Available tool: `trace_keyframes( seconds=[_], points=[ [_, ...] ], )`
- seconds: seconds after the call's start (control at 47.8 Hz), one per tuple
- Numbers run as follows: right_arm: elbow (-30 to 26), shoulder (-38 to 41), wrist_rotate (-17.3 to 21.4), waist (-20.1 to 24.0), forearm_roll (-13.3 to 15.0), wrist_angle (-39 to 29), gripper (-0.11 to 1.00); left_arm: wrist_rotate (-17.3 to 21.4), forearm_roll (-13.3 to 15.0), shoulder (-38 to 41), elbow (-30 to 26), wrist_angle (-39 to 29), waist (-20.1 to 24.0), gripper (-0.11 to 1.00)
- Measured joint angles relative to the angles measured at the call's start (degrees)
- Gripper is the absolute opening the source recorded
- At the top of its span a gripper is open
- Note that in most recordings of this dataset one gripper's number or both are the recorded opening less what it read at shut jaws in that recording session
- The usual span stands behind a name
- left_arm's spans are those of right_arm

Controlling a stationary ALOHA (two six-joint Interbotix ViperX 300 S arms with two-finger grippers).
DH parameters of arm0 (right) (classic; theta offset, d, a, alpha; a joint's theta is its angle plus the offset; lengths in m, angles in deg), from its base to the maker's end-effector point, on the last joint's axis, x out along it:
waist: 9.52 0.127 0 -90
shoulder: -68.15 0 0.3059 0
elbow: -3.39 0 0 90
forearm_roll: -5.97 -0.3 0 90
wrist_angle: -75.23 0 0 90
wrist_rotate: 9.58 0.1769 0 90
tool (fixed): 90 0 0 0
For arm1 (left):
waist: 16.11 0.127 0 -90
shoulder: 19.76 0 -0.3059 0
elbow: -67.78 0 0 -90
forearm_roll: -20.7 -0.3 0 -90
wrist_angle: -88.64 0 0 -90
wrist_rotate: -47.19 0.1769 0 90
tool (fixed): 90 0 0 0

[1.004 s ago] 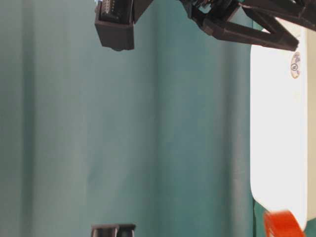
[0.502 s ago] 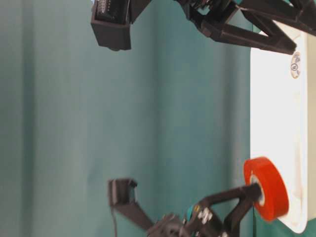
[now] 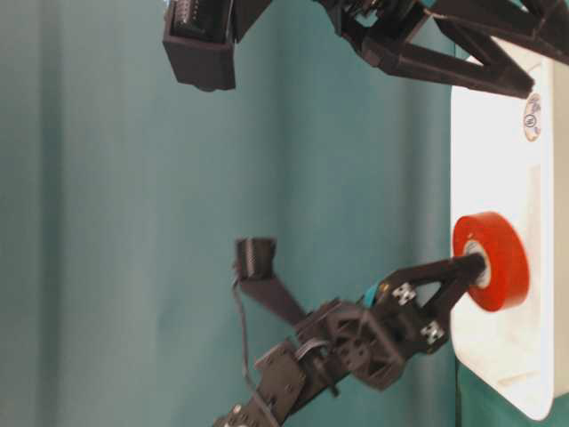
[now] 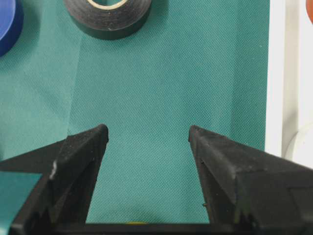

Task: Put the tape alternately from left to right into the white case.
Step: 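Carry the red roll with the left gripper into the tray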

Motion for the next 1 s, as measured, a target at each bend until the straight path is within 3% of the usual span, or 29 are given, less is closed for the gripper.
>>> trace_keyframes(
  seconds=[0.355,0.795,0.899,1.004],
  points=[
    [0.00,0.00,0.88,0.09,-0.09,0.62,0.74,0.88,0.00,3.43,-3.96,-0.44,0.00,-0.03],
    [0.26,0.00,0.88,0.09,0.00,1.41,0.74,1.05,0.00,3.96,-4.39,-0.44,0.00,-0.02],
    [0.26,0.00,0.97,0.09,0.00,1.67,0.74,1.58,0.09,3.87,-4.39,-0.44,0.00,0.10],
    [0.26,0.00,0.97,0.09,0.00,1.85,0.74,2.46,0.09,3.87,-4.39,-0.35,-0.09,0.35]
  ],
)
